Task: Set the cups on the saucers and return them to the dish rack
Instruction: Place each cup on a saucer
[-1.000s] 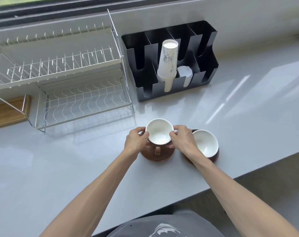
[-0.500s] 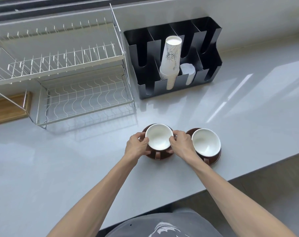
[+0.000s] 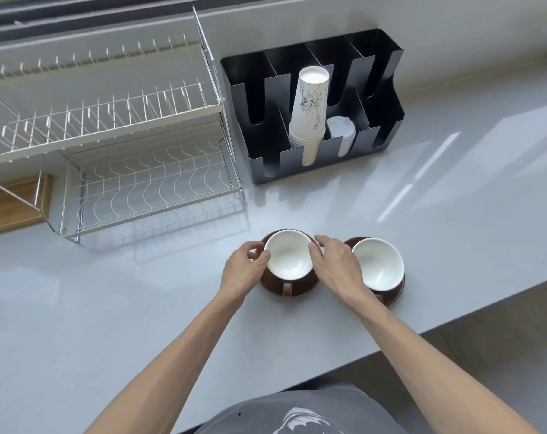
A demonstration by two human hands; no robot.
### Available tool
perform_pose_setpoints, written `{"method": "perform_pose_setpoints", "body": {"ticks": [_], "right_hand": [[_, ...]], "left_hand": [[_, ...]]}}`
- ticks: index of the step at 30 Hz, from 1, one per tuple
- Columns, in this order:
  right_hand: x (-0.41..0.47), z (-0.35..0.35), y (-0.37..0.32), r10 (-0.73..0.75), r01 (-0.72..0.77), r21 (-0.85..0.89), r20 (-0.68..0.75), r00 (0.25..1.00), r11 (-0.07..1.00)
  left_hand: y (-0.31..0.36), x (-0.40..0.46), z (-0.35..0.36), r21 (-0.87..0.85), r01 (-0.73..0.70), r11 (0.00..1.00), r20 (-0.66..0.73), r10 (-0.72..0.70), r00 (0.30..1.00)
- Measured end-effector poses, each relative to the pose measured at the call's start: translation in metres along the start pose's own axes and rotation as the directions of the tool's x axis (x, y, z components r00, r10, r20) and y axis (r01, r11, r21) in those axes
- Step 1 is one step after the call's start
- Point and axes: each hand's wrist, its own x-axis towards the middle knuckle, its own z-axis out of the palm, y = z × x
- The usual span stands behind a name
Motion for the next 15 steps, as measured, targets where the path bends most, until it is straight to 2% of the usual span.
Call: {"method": "perform_pose_setpoints", "body": {"ticks": [3,6,8,15], "right_hand": [[0.008,-0.003,-0.003,0.044,-0.042,-0.015,0.116,0.992,0.999],[0.021,-0.002,0.0,0.047,-0.045,-0.016,0.226,0.973,0.999],[0.028,0.0,0.002,0.026,-0.026,-0.002,0.278,0.96,1.0],[0.035,0.0,0.01,-0.033,-0.002,0.098,0.358,0.933,0.995]], "left_hand": [[0.0,0.006,-0.002,-0.058,0.037,0.998,0.009,-0.037,0.999],[0.001,0.01,-0.005,-0.166,0.132,0.977,0.07,-0.121,0.99],[0.003,0.01,-0.005,-0.175,0.159,0.972,0.118,-0.14,0.983],[-0.005,0.012,-0.005,-0.297,0.273,0.915,0.192,-0.222,0.956]]}}
